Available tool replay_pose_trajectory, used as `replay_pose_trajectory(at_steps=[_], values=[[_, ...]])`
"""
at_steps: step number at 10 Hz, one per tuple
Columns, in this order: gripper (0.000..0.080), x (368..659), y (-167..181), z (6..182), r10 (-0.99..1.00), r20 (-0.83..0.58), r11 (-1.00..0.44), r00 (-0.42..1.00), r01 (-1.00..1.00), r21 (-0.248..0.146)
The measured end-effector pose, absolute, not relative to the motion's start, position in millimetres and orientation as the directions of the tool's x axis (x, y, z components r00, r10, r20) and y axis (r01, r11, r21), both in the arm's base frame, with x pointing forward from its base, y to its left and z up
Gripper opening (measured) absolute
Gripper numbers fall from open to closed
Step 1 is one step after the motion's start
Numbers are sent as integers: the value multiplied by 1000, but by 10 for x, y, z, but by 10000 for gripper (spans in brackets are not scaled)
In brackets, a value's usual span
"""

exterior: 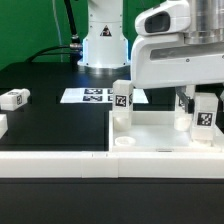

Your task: Assemble square table

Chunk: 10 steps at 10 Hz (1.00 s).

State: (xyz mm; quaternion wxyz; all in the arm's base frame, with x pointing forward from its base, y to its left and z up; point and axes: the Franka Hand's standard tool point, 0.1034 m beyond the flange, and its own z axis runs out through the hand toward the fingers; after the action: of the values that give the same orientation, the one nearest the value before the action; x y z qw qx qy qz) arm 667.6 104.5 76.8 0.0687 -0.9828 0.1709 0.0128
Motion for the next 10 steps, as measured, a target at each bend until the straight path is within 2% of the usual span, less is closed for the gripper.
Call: replay_pose_trajectory(at_steps=[2,4,5,6,9,10], values=[[293,6682,1050,769,-563,-54,-816,825,-564,-125],[293,6722,1128,769,-830,-79,-541,552,-832,-125],[293,6730,1116,771,-876,-100,-457,472,-878,-141],[293,6725,1116,766,-883,-108,-442,457,-886,-140],[293,6727,1126,765,-954,-157,-240,257,-963,-121],[293,6748,1105,754,-971,-190,-121,144,-985,-123]])
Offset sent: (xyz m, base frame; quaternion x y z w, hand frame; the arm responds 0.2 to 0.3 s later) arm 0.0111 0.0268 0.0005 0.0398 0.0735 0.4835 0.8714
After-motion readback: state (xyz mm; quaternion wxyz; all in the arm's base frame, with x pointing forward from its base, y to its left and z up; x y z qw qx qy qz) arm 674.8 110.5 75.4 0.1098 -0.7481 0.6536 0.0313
